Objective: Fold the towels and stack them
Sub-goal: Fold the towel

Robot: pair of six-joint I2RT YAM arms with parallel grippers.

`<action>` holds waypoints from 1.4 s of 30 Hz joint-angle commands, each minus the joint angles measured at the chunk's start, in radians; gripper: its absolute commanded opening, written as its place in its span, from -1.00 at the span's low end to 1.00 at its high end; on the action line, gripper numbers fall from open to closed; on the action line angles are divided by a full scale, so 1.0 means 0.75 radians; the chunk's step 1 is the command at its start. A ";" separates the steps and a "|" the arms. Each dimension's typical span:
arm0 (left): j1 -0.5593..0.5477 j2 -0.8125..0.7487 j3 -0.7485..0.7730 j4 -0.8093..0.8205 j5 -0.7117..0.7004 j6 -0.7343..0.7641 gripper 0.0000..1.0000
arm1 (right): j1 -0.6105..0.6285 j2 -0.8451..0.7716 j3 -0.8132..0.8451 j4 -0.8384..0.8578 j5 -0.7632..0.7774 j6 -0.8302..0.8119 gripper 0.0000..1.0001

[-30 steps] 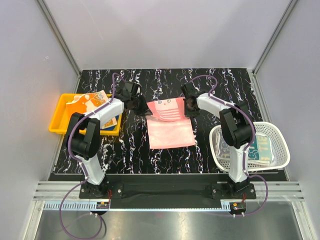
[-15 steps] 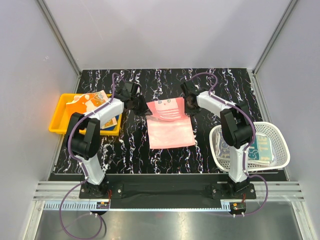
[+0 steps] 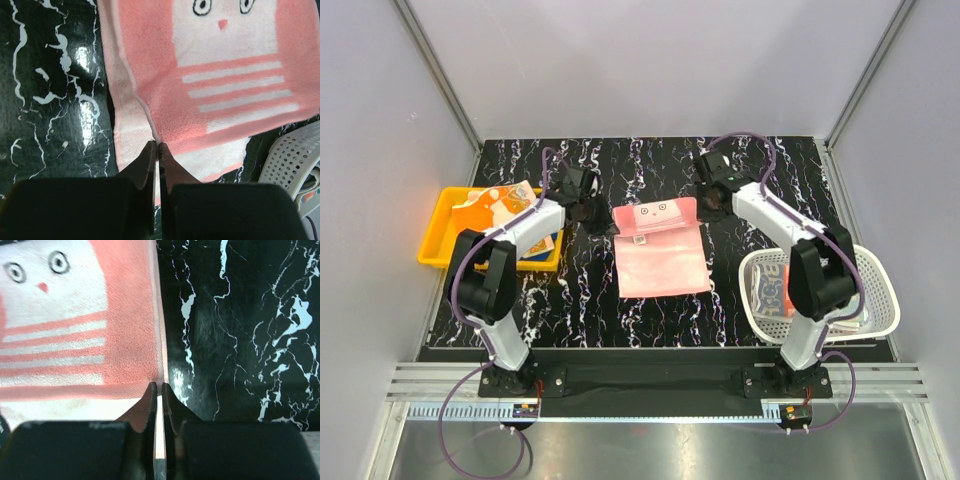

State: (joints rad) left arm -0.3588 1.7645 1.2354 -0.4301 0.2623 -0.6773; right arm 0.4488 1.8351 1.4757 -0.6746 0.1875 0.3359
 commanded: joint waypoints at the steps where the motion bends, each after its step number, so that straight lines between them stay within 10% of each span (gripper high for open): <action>1: 0.006 -0.105 -0.041 0.001 -0.045 0.034 -1.00 | -0.005 -0.154 -0.075 0.014 -0.037 -0.020 -1.00; 42: -0.133 -0.402 -0.375 0.062 -0.114 -0.003 -1.00 | 0.003 -0.584 -0.619 0.165 -0.280 0.106 -1.00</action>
State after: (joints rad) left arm -0.4500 1.4738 0.9916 -0.4423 0.1925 -0.6781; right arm 0.4496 1.4372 1.0569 -0.5907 0.0105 0.3908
